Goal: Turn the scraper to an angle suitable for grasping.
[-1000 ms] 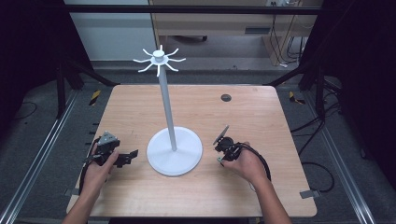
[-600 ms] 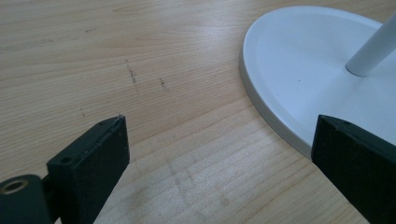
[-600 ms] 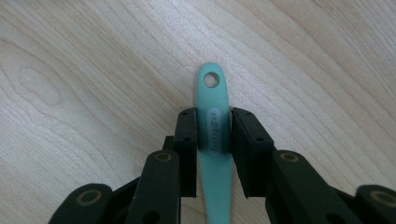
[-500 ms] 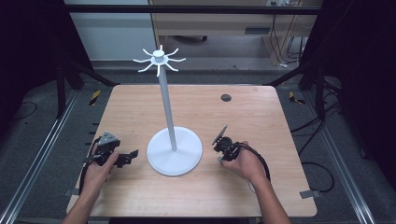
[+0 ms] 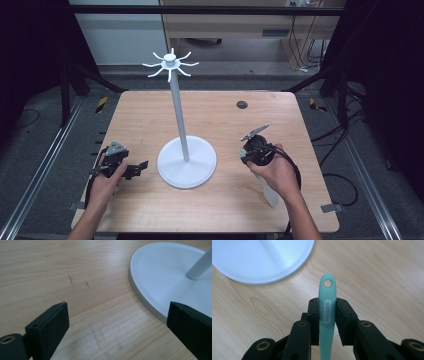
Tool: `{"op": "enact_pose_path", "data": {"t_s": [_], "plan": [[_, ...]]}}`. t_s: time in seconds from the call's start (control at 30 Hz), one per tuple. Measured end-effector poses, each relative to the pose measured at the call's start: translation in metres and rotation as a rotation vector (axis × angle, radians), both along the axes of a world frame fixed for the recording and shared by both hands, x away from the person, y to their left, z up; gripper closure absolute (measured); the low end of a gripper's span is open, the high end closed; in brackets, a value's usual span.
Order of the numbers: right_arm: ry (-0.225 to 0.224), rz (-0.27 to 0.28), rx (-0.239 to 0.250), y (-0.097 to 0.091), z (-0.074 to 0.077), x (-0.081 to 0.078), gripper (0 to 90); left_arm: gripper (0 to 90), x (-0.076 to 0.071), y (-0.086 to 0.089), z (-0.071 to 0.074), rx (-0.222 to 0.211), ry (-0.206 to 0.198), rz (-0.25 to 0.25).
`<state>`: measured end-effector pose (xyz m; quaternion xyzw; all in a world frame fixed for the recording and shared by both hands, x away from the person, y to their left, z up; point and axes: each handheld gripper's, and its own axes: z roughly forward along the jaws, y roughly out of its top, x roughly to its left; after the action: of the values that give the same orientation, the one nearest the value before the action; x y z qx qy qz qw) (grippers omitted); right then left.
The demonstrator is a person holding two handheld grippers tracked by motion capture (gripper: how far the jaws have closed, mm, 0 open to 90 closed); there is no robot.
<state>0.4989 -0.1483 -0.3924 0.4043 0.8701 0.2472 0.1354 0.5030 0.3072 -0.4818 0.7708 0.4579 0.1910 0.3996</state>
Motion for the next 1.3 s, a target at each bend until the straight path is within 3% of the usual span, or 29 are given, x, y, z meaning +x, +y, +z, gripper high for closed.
{"op": "enact_pose_path", "data": {"t_s": [0.1, 0.27, 0.67, 1.0, 1.3], "plan": [[-0.064, -0.012, 0.06, -0.007, 0.016, -0.007, 74.4, 4.0, 0.0, 0.0, 0.0, 0.0, -0.001, 0.001], [-0.132, -0.014, 0.102, -0.013, 0.033, -0.014, 74.5, 4.0, 0.0, 0.0, 0.0, 0.0, 0.0, 0.001], [-0.256, -0.022, 0.21, -0.019, 0.072, -0.024, 74.4, 4.0, 0.0, 0.0, 0.0, -0.003, -0.004, 0.006], [-0.338, -0.017, 0.259, -0.016, 0.088, -0.027, 74.5, 4.0, 0.0, 0.001, 0.0, -0.003, -0.003, 0.006], [-0.373, -0.008, 0.299, -0.008, 0.094, -0.03, 74.4, 4.0, 0.0, 0.001, 0.0, -0.002, -0.003, 0.005]]}}
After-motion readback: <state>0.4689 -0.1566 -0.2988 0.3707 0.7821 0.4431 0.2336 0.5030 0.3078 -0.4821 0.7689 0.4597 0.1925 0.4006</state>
